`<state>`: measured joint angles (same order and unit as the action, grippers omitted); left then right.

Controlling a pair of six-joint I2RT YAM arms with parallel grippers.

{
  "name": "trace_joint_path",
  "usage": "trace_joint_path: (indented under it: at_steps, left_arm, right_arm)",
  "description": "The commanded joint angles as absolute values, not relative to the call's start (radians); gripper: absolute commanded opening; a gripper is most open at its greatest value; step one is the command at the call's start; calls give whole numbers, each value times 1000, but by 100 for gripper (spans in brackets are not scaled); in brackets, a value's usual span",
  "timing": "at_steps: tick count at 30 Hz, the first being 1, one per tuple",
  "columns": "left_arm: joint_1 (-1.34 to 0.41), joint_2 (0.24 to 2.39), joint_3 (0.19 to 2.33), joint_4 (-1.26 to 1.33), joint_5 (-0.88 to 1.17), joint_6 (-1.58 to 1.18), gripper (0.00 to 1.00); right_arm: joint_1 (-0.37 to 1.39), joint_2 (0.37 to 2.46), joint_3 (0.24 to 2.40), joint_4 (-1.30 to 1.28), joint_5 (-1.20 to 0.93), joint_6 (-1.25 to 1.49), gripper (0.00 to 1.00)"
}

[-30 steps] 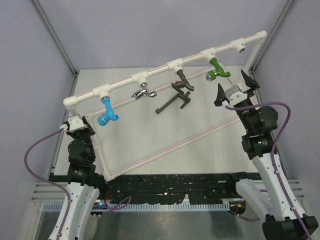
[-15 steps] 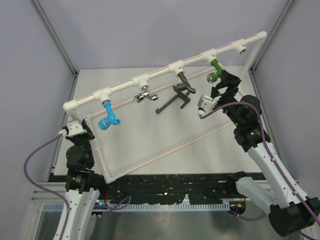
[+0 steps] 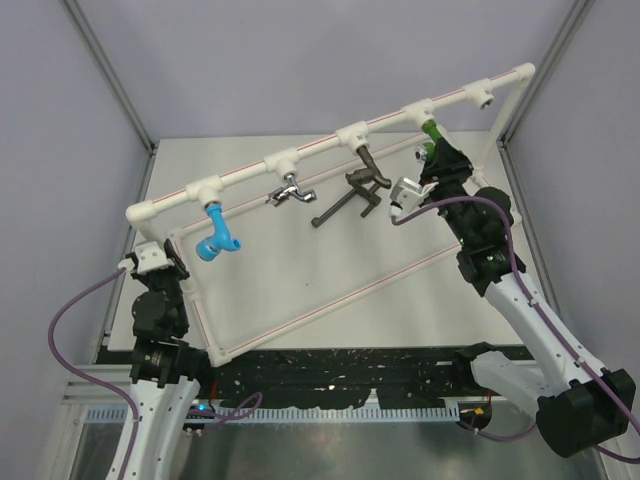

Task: Install the water faucets

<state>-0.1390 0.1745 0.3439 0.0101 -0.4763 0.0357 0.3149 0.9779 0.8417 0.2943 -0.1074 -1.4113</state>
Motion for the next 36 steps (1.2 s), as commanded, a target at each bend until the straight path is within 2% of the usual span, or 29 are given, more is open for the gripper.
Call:
trace_joint_path:
  at_steps: [1, 5, 7, 10, 11, 15, 19, 24, 26, 27, 28, 29, 30, 31, 35, 36]
  left_arm:
    - [-124, 160, 397, 97, -571, 97, 0]
    - [-120, 158, 391, 98, -561, 98, 0]
    - [-118, 163, 388, 97, -554, 104, 0]
    - [-118, 166, 385, 98, -549, 113, 0]
    - [-120, 166, 385, 100, -548, 117, 0]
    - [-118, 164, 379, 104, -538, 121, 0]
    - [-118, 163, 376, 103, -525, 120, 0]
    - [-117, 164, 374, 104, -522, 120, 0]
    - [-118, 164, 374, 104, -520, 118, 0]
    - [-118, 164, 374, 104, -522, 118, 0]
    - [-117, 163, 374, 104, -520, 120, 0]
    - [-117, 166, 373, 103, -520, 118, 0]
    - [-117, 166, 373, 103, -519, 120, 0]
    - [-117, 164, 373, 103, -518, 120, 0]
    - [-118, 164, 373, 104, -517, 120, 0]
    - [-117, 164, 373, 104, -514, 118, 0]
  right_arm:
    - [313, 971, 865, 390, -58, -1153, 21]
    - [296, 971, 905, 403, -49, -719, 18]
    - [279, 973, 925, 417, -51, -394, 18]
    - [253, 969, 910, 526, -41, -25, 15]
    - [236, 969, 902, 547, -31, 161, 15]
    - [209, 988, 878, 627, 72, 609, 15]
    - [207, 994, 884, 571, 184, 918, 16]
    - [199, 985, 864, 557, 264, 1164, 20]
    - [198, 976, 841, 601, 255, 1139, 39]
    - [195, 970, 825, 645, 220, 1115, 55]
    - [180, 960, 813, 664, 194, 1035, 62]
    - [164, 954, 808, 704, 140, 991, 76]
    - [160, 939, 804, 712, 124, 904, 83]
    - [153, 931, 798, 709, 105, 855, 95]
    - [152, 848, 798, 609, 95, 519, 95]
    - [152, 822, 811, 566, 83, 336, 96]
